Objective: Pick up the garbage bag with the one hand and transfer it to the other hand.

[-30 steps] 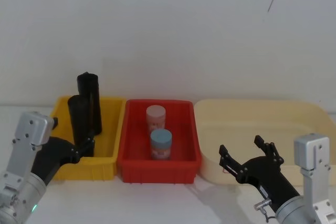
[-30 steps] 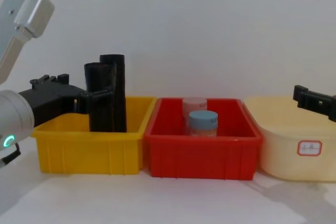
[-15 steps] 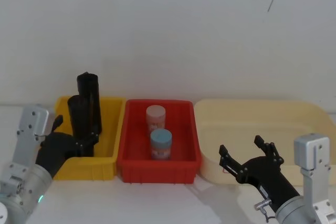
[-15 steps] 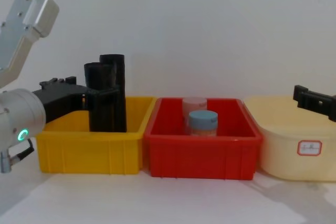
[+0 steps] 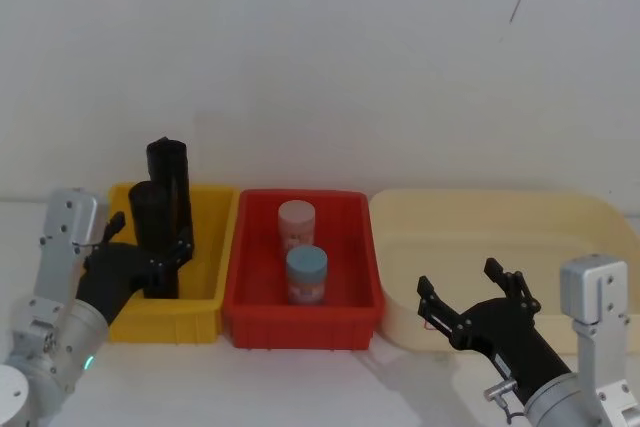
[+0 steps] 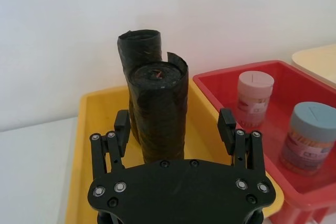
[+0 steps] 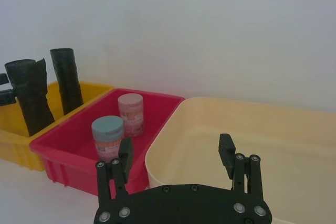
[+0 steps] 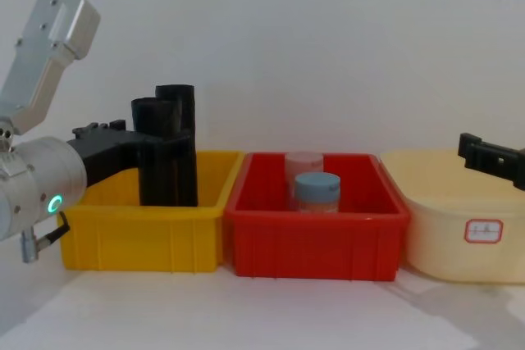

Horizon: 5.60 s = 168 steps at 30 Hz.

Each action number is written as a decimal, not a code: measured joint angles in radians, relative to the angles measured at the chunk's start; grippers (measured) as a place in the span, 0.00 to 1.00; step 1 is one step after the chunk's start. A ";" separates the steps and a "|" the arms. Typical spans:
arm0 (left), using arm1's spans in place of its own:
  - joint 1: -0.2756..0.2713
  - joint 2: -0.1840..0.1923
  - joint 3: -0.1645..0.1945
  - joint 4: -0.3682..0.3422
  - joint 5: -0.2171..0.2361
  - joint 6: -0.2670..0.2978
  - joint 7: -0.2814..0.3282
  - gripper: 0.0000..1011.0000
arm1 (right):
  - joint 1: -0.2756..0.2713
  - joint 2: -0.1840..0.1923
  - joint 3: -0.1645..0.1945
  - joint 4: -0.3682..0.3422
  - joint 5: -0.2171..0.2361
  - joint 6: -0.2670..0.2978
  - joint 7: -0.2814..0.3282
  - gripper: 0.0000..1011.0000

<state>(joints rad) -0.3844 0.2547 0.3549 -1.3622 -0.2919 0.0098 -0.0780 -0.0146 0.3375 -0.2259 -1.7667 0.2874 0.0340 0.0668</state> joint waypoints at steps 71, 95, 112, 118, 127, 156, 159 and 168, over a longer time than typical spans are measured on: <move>-0.173 -0.162 0.060 0.053 0.004 -0.066 -0.212 0.46 | 0.000 0.000 0.000 0.000 0.000 0.000 0.000 0.99; -0.350 -0.376 0.135 0.339 0.005 -0.089 -0.248 0.46 | 0.000 0.000 0.000 0.000 0.000 0.000 0.000 0.99; -0.379 -0.413 0.149 0.409 0.021 -0.089 -0.272 0.46 | 0.000 0.000 0.000 0.000 0.000 0.000 0.000 0.99; -0.363 -0.401 0.157 0.368 0.021 -0.070 -0.293 0.46 | 0.000 0.000 0.000 0.000 0.000 0.000 0.000 0.99; -0.329 -0.368 0.169 0.279 0.011 -0.038 -0.326 0.46 | 0.000 0.000 0.000 0.000 0.000 0.000 0.000 0.99; -0.277 -0.288 0.199 0.118 -0.017 0.042 -0.376 0.46 | 0.001 0.000 0.000 0.001 -0.001 0.000 0.000 0.99; -0.274 -0.284 0.201 0.110 -0.018 0.047 -0.378 0.46 | 0.007 -0.001 0.000 0.005 -0.005 0.001 0.000 0.99; -0.271 -0.278 0.204 0.100 -0.020 0.053 -0.381 0.46 | 0.050 -0.009 -0.006 0.037 -0.022 0.003 0.010 0.99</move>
<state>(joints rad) -0.6558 -0.0238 0.5592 -1.2624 -0.3116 0.0628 -0.4594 0.0353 0.3288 -0.2319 -1.7294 0.2658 0.0374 0.0766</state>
